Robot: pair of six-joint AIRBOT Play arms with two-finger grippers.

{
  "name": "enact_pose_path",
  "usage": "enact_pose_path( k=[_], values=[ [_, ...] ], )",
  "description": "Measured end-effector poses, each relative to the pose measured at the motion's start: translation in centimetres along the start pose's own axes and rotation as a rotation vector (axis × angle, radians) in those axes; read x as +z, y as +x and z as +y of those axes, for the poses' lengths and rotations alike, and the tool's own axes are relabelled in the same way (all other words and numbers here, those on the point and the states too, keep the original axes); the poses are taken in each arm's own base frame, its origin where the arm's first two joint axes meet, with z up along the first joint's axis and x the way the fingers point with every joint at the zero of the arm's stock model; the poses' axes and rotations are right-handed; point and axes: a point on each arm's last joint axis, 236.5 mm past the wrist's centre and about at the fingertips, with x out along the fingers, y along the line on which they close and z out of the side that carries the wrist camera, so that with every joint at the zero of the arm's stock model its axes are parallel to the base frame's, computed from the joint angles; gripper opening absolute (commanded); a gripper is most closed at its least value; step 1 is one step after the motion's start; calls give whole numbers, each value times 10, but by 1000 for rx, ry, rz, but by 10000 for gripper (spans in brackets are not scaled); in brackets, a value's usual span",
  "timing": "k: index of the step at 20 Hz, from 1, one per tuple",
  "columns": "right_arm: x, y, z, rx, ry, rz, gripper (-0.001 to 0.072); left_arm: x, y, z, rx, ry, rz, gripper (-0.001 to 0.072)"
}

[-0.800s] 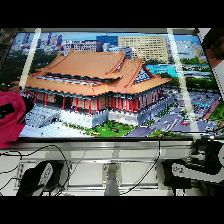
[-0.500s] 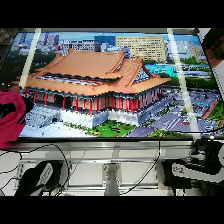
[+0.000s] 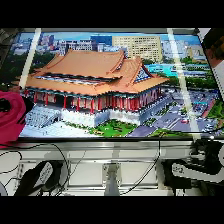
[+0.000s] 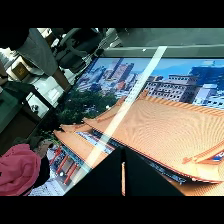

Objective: Fold the clothes and pants, and hang the long-sleeved shirts on hangers.

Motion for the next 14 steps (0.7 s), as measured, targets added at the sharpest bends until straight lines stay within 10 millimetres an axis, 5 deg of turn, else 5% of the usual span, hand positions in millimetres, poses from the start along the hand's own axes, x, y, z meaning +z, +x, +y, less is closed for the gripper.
enact_pose_path(
  k=[9,14],
  values=[
    [0,0,0,0,0,0,20,-74,24,49,126,-232,264,651],
    [0,0,0,0,0,0,20,-91,25,57,157,-317,320,651]
  ],
)
